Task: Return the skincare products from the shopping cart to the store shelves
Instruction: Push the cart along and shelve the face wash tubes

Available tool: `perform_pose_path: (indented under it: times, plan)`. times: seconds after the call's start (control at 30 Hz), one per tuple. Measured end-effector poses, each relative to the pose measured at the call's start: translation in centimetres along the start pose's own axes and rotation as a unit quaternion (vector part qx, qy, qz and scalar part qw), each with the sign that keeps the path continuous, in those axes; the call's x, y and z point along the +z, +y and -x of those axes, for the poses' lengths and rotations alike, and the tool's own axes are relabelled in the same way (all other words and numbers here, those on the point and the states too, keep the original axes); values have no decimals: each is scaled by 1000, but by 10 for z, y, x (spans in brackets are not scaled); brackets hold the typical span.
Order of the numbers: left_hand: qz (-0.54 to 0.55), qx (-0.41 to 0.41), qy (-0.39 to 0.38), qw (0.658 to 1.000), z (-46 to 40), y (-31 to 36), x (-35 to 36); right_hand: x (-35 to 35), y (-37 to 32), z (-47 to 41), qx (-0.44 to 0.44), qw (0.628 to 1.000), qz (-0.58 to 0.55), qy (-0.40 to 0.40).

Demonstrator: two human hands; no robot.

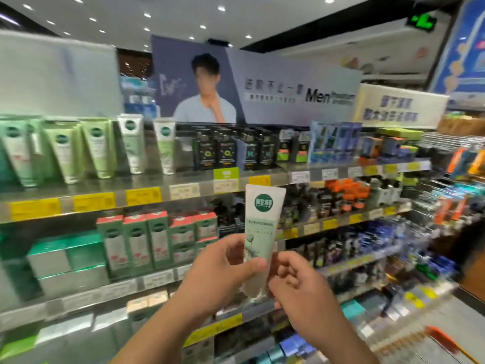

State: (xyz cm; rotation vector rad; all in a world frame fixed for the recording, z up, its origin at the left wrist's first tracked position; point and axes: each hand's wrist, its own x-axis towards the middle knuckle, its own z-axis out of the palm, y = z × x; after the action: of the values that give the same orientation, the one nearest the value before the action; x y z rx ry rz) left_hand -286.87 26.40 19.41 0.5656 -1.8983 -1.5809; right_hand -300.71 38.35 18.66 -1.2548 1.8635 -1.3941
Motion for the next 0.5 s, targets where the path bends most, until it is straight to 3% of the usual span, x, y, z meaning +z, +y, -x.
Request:
perform_pose_path:
  times: [0.2,0.5]
  plan:
    - [-23,-3,121,992,27,9,-51,55,-26,-15,-40,994,-35,-97]
    - [-121,14,221,968,39,20,-126,134,-68,-57,-106,988,-4,-112]
